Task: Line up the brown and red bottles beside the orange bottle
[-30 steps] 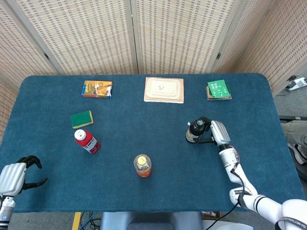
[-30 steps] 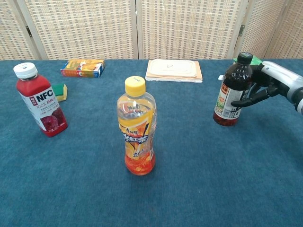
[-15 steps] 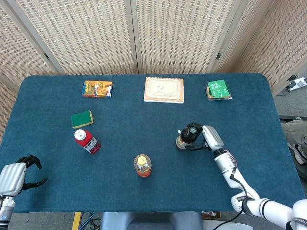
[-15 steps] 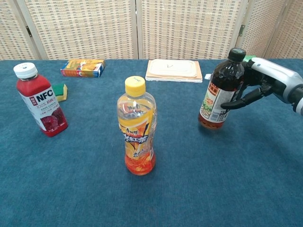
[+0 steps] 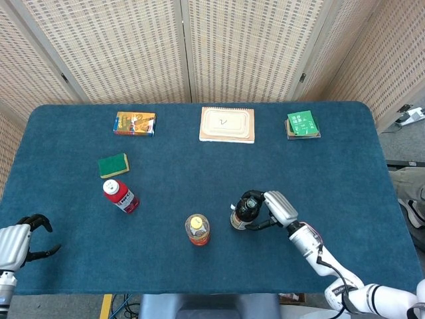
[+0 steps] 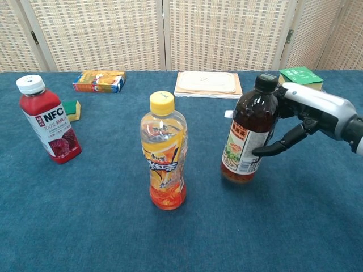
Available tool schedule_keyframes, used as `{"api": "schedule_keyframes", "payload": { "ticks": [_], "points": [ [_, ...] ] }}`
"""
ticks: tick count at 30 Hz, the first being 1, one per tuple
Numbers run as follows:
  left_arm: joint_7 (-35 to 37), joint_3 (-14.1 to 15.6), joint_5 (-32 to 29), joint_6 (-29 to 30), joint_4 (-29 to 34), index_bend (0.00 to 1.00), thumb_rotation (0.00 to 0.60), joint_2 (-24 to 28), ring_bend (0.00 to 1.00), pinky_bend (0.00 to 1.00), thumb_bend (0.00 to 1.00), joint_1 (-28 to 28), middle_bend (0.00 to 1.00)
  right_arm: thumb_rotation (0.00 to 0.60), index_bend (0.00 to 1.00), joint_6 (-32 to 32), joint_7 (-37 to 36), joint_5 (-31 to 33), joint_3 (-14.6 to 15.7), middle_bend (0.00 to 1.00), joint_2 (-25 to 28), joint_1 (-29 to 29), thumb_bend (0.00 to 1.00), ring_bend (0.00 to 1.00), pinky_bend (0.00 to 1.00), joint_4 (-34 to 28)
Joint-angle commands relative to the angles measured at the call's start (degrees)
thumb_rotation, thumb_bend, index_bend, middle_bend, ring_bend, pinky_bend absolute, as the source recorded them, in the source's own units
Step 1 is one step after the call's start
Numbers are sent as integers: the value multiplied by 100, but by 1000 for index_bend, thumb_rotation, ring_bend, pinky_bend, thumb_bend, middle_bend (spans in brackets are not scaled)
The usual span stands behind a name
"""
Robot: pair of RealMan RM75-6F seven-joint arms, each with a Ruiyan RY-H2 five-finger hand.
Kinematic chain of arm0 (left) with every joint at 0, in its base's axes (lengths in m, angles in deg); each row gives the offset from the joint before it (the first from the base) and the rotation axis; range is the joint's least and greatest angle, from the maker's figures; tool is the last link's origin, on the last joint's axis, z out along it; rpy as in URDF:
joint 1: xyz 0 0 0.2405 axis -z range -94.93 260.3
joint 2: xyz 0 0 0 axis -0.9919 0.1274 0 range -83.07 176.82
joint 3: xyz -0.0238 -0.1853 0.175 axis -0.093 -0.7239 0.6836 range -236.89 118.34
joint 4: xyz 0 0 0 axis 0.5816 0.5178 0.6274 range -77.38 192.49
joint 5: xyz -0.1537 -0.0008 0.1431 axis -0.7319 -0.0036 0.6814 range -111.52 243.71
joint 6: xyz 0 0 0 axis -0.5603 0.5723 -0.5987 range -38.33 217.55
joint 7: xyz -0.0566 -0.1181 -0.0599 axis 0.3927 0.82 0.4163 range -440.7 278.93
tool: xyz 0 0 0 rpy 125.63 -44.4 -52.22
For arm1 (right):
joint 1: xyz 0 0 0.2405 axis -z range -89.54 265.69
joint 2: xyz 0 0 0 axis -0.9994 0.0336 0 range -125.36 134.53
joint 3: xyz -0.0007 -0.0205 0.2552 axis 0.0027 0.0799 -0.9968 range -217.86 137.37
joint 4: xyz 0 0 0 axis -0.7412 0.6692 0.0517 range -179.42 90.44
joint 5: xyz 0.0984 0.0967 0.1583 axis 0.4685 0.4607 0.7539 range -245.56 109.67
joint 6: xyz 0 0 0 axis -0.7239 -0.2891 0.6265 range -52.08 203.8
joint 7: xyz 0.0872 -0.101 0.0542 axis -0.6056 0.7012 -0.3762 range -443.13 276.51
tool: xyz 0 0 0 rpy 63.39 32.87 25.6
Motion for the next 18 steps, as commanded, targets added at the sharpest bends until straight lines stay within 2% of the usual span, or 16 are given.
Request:
{"api": "schedule_keyframes", "payload": {
  "ticks": [1,18],
  "points": [
    [11,-3,-9,-7,-5,529,600,3,340,592,100,-1,377,600,498,-2,32,-48,61,538,-11,-2,100,500,524,-9],
    [26,-18,-33,-17,6,529,600,21,340,592,101,-2,376,600,498,-28,0,-201,305,538,-88,-31,101,501,524,5]
  ]
}}
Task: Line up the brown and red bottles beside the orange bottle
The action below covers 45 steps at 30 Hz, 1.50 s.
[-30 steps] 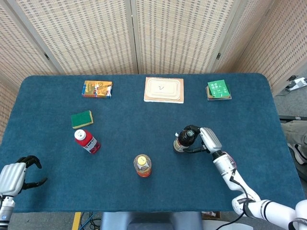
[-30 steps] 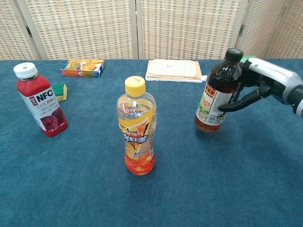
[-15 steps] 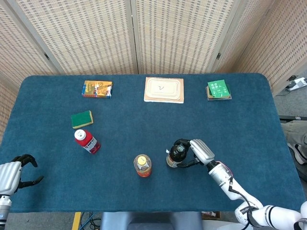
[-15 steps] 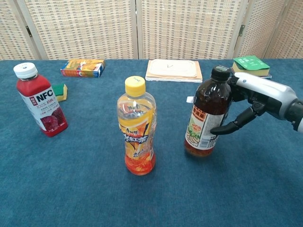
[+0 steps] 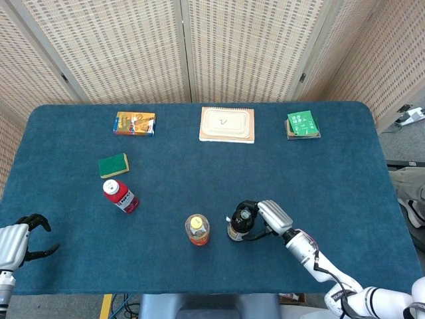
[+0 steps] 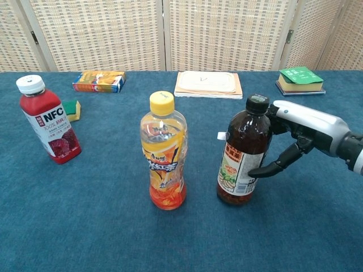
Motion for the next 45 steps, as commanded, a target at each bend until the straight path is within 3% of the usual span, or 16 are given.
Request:
{"api": "schedule_keyframes", "payload": {
  "ticks": [1,13,20,31,45],
  "points": [
    [-5,-1,3,7,6,529,600,4,340,592,101,-2,376,600,498,-1,8,-10,17,538,3,-4,101,501,524,-1],
    [-41,4,-7,-18,26,529,600,9,340,592,101,5,377,600,498,-71,2,-66,126,535,95,-47,101,501,524,-55],
    [-63,8,-9,-19,40,529,600,13,340,592,101,3,377,600,494,-169,-81,-166,242,465,196,-106,98,463,524,-106],
    [-85,17,-17,-43,37,529,600,8,340,592,101,9,377,600,219,-106,-86,-306,338,247,309,-139,59,274,469,-137],
    [-120,20,-59,-89,36,529,600,7,340,592,100,21,377,600,122,172,286,-474,387,150,338,-90,9,192,378,-158]
  ]
}}
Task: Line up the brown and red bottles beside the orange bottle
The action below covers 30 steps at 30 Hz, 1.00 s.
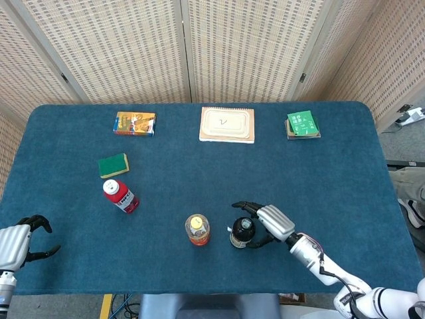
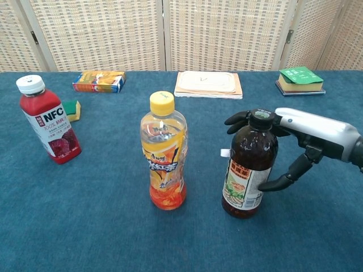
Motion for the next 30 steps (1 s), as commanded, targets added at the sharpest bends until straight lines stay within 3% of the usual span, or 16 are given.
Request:
{"api": "schedule_keyframes", "payload": {
  "ticks": [1,10,19,23,30],
  "points": [
    [-7,2,-4,-6,1,529,600,1,340,592,101,2,377,600,113,38,39,-51,21,145,40,-1,4,188,374,-59],
    [-22,8,-7,-16,7,529,600,2,340,592,101,3,377,600,88,243,214,-244,96,135,260,23,0,180,369,-431],
    [-39,8,-19,-26,-1,529,600,-9,341,592,101,8,376,600,88,522,640,-399,185,135,832,143,0,178,365,-1057],
    [-53,16,-8,-44,-14,526,600,-29,341,592,101,19,376,600,88,646,964,-381,195,135,1172,242,0,176,365,-1355],
    [19,6,50,-79,-21,510,600,-80,343,596,101,66,376,600,88,976,2137,-254,183,135,1817,583,0,176,365,-1812]
  ]
}}
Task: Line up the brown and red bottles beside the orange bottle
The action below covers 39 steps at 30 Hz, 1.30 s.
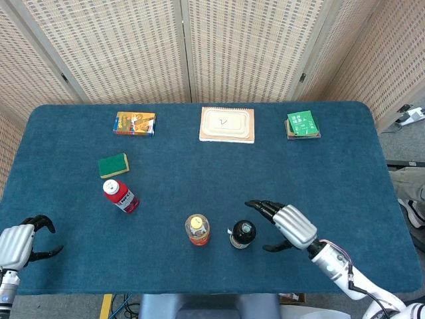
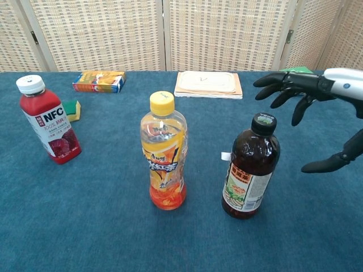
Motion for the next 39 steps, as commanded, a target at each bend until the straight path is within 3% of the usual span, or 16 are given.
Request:
{"api": "schedule_keyframes", "payload": {
  "ticks": [1,9,12,18,23,29,39],
  "points": [
    [28,-10,24,-7,-4,504,600,-24,343,596,100,20,376,600,88,263,710,106,0,135,404,276,0,176,365,-298],
    [476,-128,13,-176,-5,391,600,-168,344,597,101,168,377,600,88,766,1417,155,114,140,929,816,0,176,365,-567],
    [722,-175,-73,-386,-55,296,600,-241,343,596,101,270,376,600,88,970,1518,135,160,145,1048,1023,0,176,365,-603],
    [432,-321,-458,-810,-266,206,600,-476,337,596,101,558,369,600,88,1549,1617,-92,208,161,1093,1455,0,177,365,-440],
    [754,-532,-923,-1415,-391,168,600,-641,275,556,101,859,224,600,88,1852,1392,-244,259,168,1076,1712,0,176,365,-270],
    [1228,-711,-1228,-1963,-703,69,600,-873,98,389,99,1139,23,600,88,2036,1075,-396,265,173,1063,1872,0,176,365,-57],
    [1978,-979,-1368,-2157,-1231,20,600,-1283,37,302,99,1327,0,600,88,2118,660,-459,214,182,1020,2011,0,177,365,217]
  ]
}}
